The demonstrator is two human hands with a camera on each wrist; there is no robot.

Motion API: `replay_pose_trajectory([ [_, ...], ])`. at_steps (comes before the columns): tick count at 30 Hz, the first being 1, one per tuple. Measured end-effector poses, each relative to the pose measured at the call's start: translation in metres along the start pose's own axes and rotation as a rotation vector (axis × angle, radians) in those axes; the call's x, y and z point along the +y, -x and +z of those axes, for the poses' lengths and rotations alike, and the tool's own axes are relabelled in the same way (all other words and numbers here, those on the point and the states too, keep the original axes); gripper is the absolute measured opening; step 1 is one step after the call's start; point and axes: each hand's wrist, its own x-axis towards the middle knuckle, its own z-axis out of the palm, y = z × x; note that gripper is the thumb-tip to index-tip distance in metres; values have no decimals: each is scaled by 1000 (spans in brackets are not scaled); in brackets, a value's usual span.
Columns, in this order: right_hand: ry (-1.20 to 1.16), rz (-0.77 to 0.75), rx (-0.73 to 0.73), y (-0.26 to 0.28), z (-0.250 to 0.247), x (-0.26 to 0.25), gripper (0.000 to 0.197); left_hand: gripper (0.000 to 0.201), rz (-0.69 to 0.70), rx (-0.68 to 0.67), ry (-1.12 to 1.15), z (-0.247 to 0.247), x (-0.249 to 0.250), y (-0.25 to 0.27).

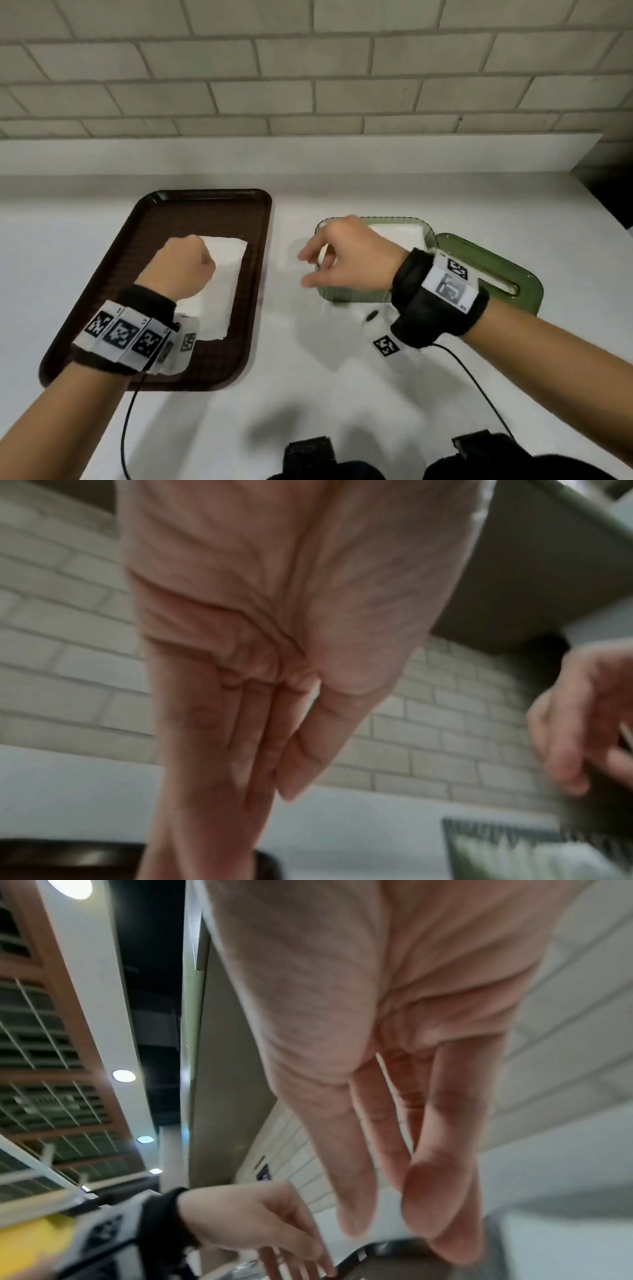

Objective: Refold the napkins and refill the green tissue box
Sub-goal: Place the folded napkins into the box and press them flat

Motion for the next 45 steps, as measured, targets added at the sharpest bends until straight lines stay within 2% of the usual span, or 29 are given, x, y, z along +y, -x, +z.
replay_pose_trajectory([
  [3, -169, -54, -118, -29, 47, -26, 46, 31, -77, -70, -30, 13, -42, 0],
  [6, -239, 6, -158, -63, 88, -35, 54, 37, -161, -67, 9, 14, -65, -3],
  [8, -186, 56, -135, -82, 108, -36, 31, 40, -189, -70, 24, 14, -74, -7],
  [9, -153, 81, -121, -90, 115, -35, 26, 38, -182, -67, 33, 15, -77, -9],
  [11, -124, 119, -123, -103, 125, -34, 44, 26, -174, -55, 62, 16, -79, -13],
  [14, -134, 133, -106, -114, 133, -34, 51, 22, -187, -69, 108, 17, -78, -16],
  [18, -194, 160, -75, -123, 136, -34, 48, 36, -215, -75, 179, 17, -78, -17],
  [22, -503, 238, -50, -123, 136, -36, 32, 43, -219, -118, 270, 18, -82, -20],
  [25, -720, 312, -64, -127, 139, -37, 29, 35, -187, -158, 339, 17, -84, -19],
  [28, -817, 329, -66, -131, 143, -39, 30, 20, -149, -172, 420, 17, -83, -14],
  [32, -838, 294, -52, -133, 147, -46, 22, 12, -103, -194, 517, 19, -82, -7],
  [35, -790, 282, 14, -133, 151, -56, 29, 8, -74, -181, 523, 20, -87, -4],
  [38, -763, 263, 49, -134, 157, -60, 45, 18, -105, -165, 584, 18, -92, -1],
  [42, -873, 166, 33, -126, 144, -60, 64, 65, -202, 55, 573, 9, -100, 5],
  [43, -920, 127, 30, -122, 138, -59, 65, 72, -194, 89, 639, 3, -97, 10],
  [45, -1028, 61, 22, -111, 122, -57, 67, 82, -146, 50, 978, -10, -91, 18],
])
